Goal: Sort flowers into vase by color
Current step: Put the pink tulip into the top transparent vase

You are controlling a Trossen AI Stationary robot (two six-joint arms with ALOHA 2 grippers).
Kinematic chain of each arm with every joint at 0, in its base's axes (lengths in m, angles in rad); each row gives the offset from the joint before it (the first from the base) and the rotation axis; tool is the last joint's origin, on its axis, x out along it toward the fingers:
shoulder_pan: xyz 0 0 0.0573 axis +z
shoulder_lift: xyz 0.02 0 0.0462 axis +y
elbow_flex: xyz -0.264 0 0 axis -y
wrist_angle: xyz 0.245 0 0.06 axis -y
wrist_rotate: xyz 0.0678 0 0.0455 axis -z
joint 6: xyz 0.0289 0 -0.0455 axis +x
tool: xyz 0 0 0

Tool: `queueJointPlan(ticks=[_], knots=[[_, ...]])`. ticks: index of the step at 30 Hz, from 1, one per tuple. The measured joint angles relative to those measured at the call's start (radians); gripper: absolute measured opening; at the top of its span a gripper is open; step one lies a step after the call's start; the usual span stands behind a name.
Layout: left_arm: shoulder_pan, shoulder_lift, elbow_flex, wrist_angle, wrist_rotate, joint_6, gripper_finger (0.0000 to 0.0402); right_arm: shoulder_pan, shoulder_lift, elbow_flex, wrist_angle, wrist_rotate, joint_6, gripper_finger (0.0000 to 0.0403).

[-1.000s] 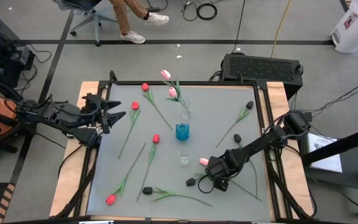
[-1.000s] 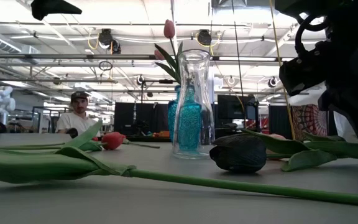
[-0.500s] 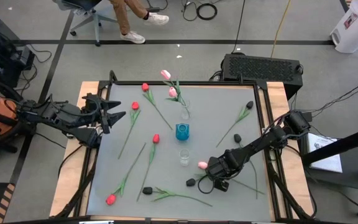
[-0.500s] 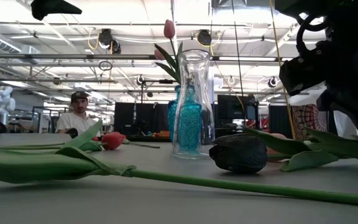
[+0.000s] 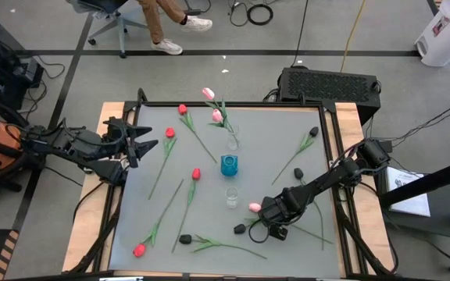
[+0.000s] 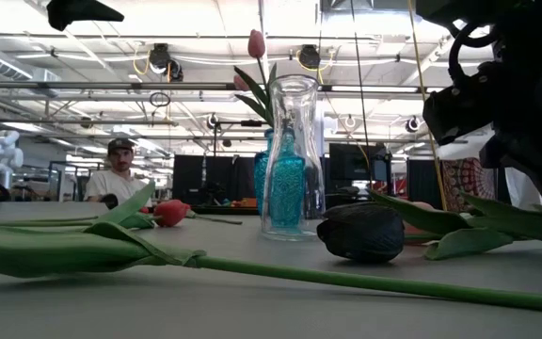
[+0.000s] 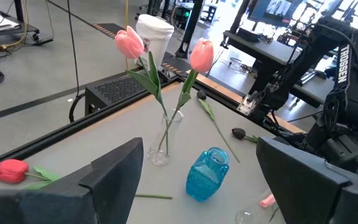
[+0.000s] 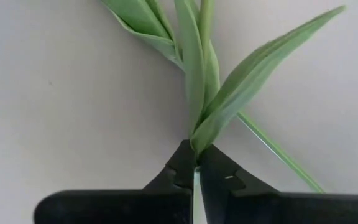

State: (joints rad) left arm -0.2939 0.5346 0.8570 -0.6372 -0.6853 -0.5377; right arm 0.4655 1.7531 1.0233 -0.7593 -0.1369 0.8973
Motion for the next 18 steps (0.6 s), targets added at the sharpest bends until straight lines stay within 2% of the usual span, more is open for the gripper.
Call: queueJointPlan(ticks=[7,18], knots=[[0.000,0.000,0.000,0.000,0.000,0.000,0.0319,0.000,-0.033,0.000,-0.004,-0.024,0.007,0.0000],[0.000,0.000,0.000,0.000,0.000,0.000,0.0319,0.000,-0.155,0.000,-0.051,-0.025,0.006,0.0000]])
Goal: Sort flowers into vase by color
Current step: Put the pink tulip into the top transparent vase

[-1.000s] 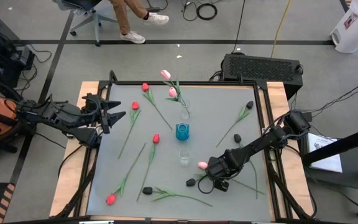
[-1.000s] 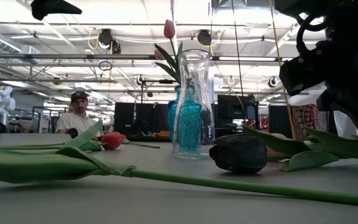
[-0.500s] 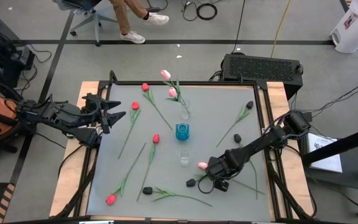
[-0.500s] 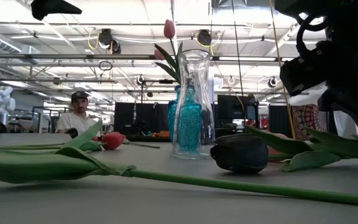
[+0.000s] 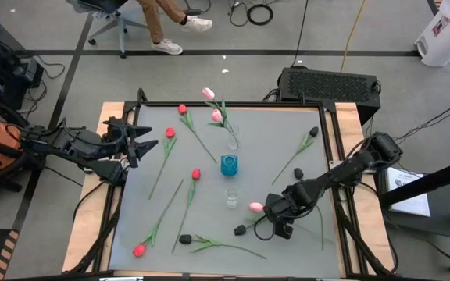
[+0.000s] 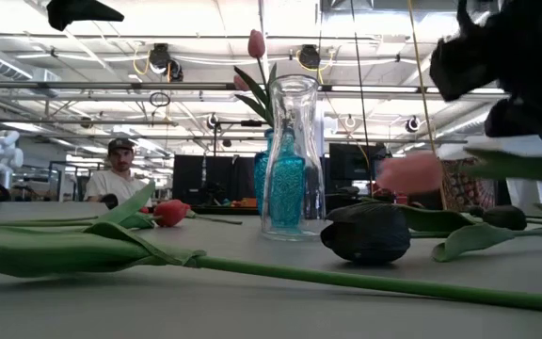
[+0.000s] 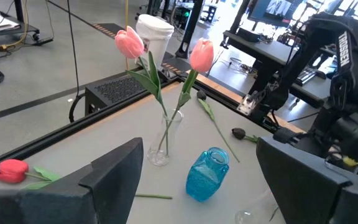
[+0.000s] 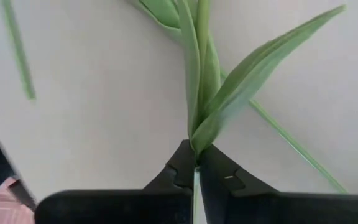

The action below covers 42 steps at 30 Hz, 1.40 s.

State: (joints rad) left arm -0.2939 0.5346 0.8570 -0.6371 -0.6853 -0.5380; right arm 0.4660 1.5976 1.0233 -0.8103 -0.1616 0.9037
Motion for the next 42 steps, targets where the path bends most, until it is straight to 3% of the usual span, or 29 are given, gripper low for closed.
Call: queueJointPlan(ticks=[13,23,32,42], knots=[[0.000,0.000,0.000,0.000,0.000,0.000,0.0319,0.000,-0.192,0.000,-0.019,0.019,-0.034,0.0000],[0.000,0.000,0.000,0.000,0.000,0.000,0.0319,-0.001,-0.361,0.000,-0.018,0.143,-0.115,0.0000],[0.000,0.000,0.000,0.000,0.000,0.000,0.0319,-0.007,-0.444,0.000,-0.012,0.331,-0.276,0.0000],[0.000,0.000,0.000,0.000,0.000,0.000,0.0319,-0.117,-0.474,0.000,0.184,0.399,-0.426,0.0000]])
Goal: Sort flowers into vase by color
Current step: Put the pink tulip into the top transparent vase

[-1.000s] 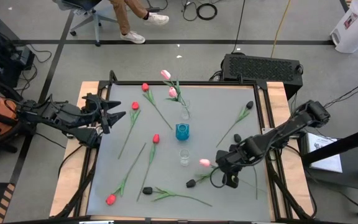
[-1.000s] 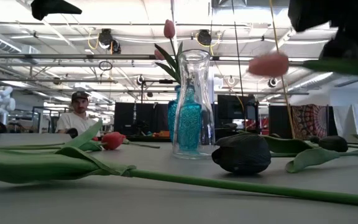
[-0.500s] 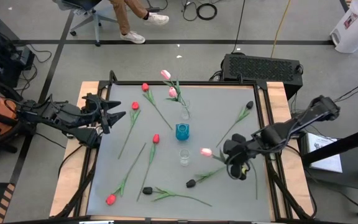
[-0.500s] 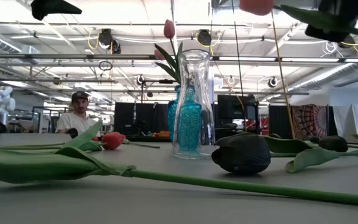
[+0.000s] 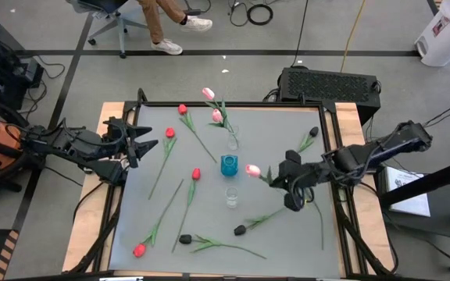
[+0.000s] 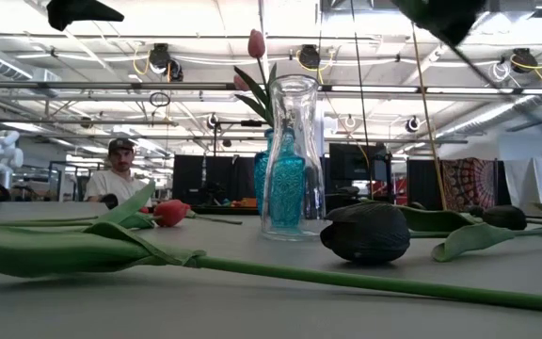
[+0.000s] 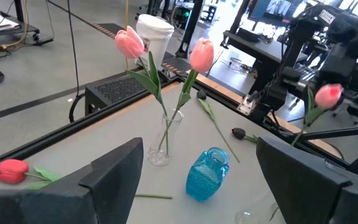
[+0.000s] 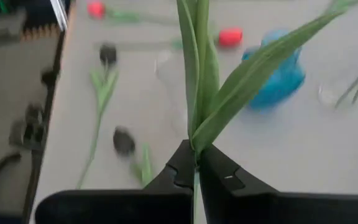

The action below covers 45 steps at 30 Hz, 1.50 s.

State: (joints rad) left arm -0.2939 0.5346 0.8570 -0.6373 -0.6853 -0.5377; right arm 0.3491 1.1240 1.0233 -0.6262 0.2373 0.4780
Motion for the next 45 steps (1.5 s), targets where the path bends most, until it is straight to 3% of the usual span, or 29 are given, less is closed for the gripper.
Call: queueJointPlan(ticks=[15,33,45], knots=[[0.000,0.000,0.000,0.000,0.000,0.000,0.0319,-0.247,-0.002,0.000,0.338,0.003,-0.224,0.0000],[0.000,0.000,0.000,0.000,0.000,0.000,0.0319,-0.521,-0.002,0.000,0.671,-0.009,-0.378,0.0000],[0.000,0.000,0.000,0.000,0.000,0.000,0.0319,-0.646,0.014,0.000,0.776,-0.197,-0.389,0.0000]])
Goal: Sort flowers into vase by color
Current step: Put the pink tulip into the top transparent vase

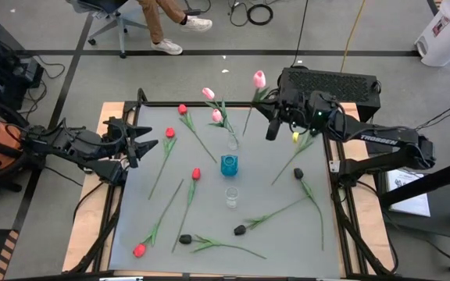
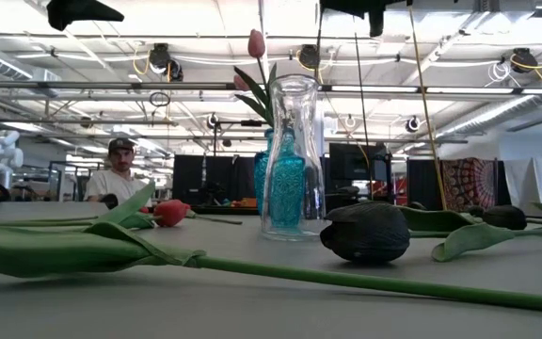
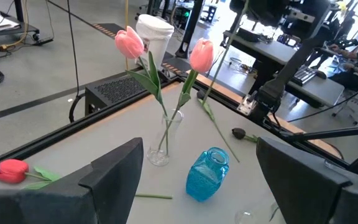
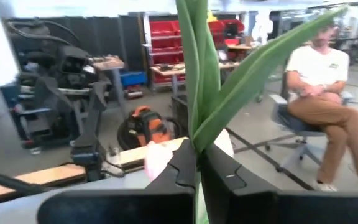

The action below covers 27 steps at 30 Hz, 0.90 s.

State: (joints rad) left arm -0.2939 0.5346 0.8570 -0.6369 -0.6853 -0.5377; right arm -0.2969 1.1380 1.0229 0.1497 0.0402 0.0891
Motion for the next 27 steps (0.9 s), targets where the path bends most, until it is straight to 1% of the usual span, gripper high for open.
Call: queueJointPlan(ticks=[4,8,18,27], knots=[[0.000,0.000,0.000,0.000,0.000,0.000,0.0319,-0.020,0.021,0.001,0.028,-0.045,0.001,0.0000],[0.000,0.000,0.000,0.000,0.000,0.000,0.0319,-0.034,0.040,0.000,0.061,-0.046,0.003,0.0000],[0.000,0.000,0.000,0.000,0.000,0.000,0.0319,-0.072,0.072,0.001,0.068,-0.048,0.000,0.0000],[0.000,0.000,0.000,0.000,0.000,0.000,0.0319,-0.089,0.115,0.000,0.109,-0.095,0.003,0.0000]])
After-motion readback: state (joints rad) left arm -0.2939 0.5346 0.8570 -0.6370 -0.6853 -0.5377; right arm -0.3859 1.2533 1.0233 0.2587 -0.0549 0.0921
